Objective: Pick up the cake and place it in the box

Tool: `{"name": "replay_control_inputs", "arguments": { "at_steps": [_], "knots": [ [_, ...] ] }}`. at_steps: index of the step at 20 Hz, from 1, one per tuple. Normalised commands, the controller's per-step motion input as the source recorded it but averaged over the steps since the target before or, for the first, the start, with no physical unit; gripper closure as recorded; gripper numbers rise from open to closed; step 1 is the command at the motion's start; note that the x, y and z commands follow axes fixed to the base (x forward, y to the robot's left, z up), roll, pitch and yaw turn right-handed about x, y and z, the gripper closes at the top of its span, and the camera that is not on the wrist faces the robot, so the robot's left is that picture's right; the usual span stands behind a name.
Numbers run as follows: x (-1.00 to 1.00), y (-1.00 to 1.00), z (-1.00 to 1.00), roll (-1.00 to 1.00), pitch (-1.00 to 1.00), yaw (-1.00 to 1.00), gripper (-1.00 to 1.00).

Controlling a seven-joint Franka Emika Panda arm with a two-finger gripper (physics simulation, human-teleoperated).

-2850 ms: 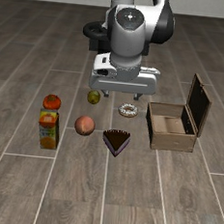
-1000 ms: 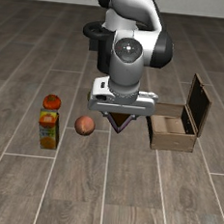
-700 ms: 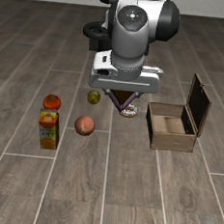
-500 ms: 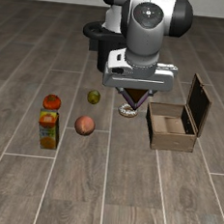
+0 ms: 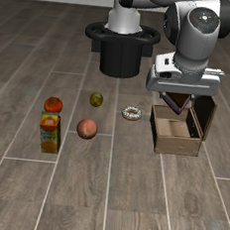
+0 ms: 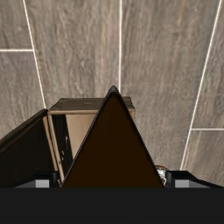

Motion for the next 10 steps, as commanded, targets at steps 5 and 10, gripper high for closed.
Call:
{"name": "replay_control_inputs", "arguments": {
  "at_steps": [5, 10],
  "knots": [
    [-1.00, 0.00, 0.00, 0.00, 0.00, 0.00, 1.00],
    [-0.40, 0.20, -0.40, 0.00, 0.00, 0.00, 1.00]
  ]
}}
